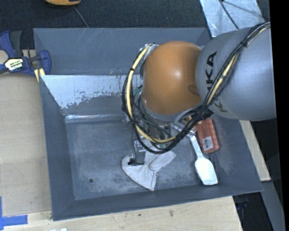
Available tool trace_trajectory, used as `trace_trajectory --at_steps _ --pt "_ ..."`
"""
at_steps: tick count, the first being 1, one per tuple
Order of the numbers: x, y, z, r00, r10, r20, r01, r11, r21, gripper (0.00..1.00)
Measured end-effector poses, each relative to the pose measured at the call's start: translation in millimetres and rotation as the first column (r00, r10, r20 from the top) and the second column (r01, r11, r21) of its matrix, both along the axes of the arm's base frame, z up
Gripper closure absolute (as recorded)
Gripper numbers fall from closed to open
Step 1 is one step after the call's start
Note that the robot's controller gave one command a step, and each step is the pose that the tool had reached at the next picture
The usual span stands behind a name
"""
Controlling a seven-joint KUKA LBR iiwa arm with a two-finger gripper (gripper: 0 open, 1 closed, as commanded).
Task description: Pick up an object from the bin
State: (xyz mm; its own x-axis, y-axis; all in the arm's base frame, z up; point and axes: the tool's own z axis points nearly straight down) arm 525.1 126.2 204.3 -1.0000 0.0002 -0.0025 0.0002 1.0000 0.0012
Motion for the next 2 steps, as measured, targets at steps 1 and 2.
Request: trace_trajectory --at_steps 1,2 --pt "-8.4 -20.8 -46.7 1.0 0.007 0.007 -0.007 1.0 0.001 0.0" --pt "0.2 -35.5 -78.8 0.985 -0.171 -0.002 0.171 0.985 -0.001 0.0"
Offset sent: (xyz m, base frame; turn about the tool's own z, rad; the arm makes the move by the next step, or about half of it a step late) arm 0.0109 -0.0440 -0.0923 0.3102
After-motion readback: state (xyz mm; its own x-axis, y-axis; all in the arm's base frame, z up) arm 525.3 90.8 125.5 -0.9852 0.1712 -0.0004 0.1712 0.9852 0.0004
